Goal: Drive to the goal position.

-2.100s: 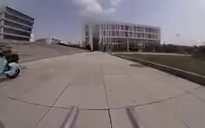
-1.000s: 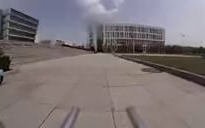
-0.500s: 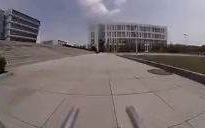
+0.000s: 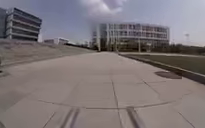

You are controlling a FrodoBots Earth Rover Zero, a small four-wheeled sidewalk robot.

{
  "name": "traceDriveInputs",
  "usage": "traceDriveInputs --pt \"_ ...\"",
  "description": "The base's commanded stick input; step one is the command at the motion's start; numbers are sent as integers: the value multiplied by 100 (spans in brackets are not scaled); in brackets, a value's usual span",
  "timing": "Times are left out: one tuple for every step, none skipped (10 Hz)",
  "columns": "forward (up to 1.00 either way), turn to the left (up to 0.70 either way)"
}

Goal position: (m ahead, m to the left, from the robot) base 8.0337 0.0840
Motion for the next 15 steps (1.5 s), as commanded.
traceDriveInputs --pt "70 0" --pt "70 0" --pt "70 0" --pt "70 0" --pt "70 0" --pt "70 0" --pt "70 0" --pt "70 0" --pt "70 0" --pt "70 0" --pt "70 0" --pt "70 0" --pt "70 0" --pt "70 0" --pt "70 0"
